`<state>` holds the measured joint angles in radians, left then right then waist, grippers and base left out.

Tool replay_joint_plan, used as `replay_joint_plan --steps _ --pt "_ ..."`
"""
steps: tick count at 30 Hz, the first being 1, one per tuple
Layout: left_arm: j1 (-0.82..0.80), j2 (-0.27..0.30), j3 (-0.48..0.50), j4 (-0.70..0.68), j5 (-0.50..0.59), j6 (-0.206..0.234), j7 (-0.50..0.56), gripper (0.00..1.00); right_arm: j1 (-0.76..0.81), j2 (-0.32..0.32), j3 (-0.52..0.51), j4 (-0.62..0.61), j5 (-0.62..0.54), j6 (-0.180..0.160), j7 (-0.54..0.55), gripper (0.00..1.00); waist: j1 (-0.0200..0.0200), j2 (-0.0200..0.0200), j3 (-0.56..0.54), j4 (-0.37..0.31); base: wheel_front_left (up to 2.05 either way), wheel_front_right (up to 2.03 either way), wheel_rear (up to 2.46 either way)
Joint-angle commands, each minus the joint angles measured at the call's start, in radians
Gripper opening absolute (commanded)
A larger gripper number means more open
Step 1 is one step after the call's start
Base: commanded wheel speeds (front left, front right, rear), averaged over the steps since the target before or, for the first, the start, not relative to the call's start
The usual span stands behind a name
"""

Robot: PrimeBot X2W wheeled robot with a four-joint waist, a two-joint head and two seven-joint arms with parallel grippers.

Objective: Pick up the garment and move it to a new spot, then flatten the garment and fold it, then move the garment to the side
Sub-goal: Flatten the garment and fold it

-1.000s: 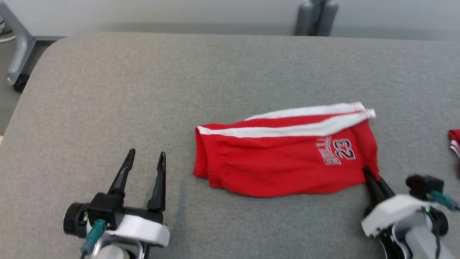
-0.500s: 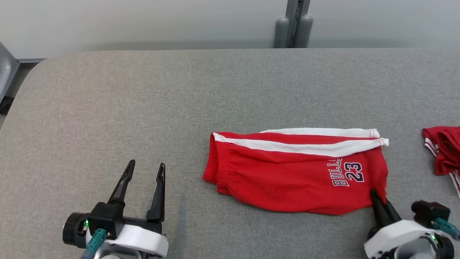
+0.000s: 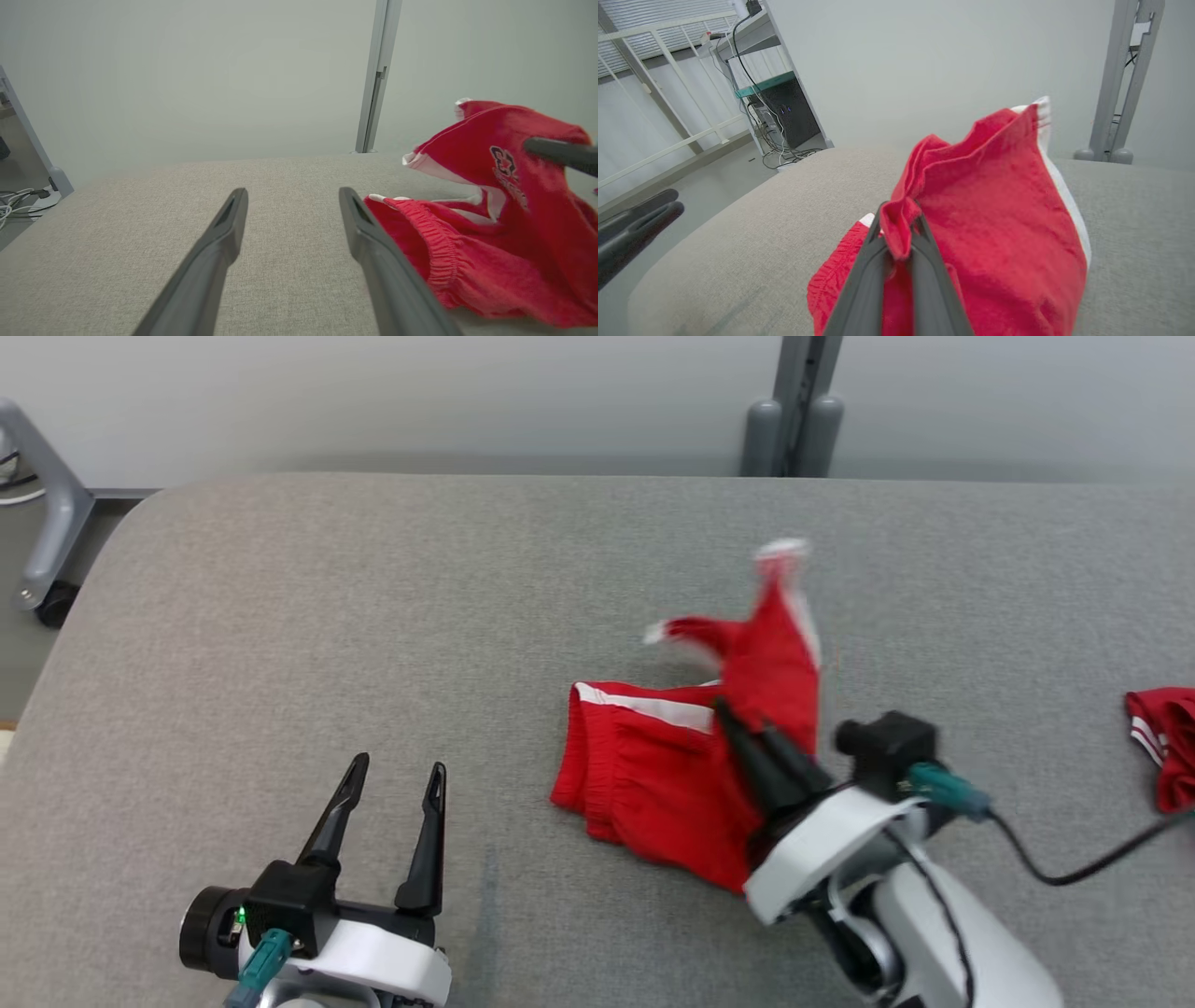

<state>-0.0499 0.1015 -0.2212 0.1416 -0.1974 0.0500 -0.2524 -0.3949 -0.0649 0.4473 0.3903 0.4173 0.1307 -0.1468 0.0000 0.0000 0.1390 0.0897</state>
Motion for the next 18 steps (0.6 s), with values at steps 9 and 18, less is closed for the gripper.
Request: replay_joint_plan --steps 9,18 --pt "-0.029 -0.008 -0.015 0.012 -0.014 0.000 -0.005 1.00 -0.052 0.011 0.243 0.139 0.120 0.000 0.010 0.00 0.0000 0.0000 0.027 0.069 0.00 0.00 0.00" --pt "-0.038 -0.011 -0.013 0.020 -0.022 0.006 -0.011 1.00 -0.097 0.011 0.348 0.218 0.172 0.000 -0.031 0.27 0.0000 0.0000 0.038 0.067 0.00 0.00 0.00"
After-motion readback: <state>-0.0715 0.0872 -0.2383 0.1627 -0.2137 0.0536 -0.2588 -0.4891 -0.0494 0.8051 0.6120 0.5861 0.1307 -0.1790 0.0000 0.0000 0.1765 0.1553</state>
